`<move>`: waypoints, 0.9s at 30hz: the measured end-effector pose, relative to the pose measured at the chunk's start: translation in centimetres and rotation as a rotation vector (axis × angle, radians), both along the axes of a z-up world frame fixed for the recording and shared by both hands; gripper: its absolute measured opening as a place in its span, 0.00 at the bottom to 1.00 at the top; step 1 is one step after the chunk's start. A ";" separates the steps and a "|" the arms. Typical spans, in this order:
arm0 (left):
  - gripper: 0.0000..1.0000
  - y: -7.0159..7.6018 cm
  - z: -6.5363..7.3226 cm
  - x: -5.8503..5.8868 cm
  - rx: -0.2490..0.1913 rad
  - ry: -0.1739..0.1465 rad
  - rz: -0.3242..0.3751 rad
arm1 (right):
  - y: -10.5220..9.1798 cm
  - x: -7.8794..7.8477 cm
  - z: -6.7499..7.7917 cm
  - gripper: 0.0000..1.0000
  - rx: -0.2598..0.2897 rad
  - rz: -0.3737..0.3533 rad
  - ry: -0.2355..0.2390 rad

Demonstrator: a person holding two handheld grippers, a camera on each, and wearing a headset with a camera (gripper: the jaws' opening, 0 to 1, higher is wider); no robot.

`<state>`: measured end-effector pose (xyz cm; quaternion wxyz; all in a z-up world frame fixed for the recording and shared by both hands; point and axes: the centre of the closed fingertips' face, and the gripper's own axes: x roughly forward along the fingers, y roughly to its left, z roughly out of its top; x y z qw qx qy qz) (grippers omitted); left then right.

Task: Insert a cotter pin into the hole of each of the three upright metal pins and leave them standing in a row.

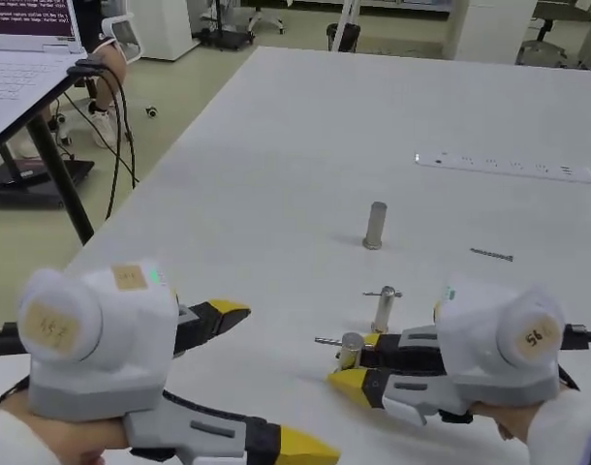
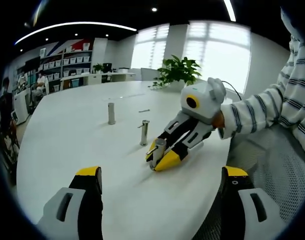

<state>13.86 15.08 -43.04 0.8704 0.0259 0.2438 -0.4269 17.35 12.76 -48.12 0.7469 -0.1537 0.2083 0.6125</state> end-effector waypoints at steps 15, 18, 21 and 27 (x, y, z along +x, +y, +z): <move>0.98 -0.1 0.2 -0.3 0.013 0.000 -0.006 | -0.9 -0.8 0.7 0.08 0.001 0.026 -0.050; 0.98 0.0 0.0 -0.4 0.022 0.003 -0.004 | -1.6 -0.4 1.6 0.08 0.019 0.010 -0.052; 0.98 0.1 0.0 -0.3 0.024 0.006 0.004 | -2.7 0.2 2.3 0.08 0.022 -0.010 -0.060; 0.98 0.1 0.1 -0.1 0.020 0.005 0.014 | -5.5 2.0 3.4 0.08 0.021 -0.066 -0.073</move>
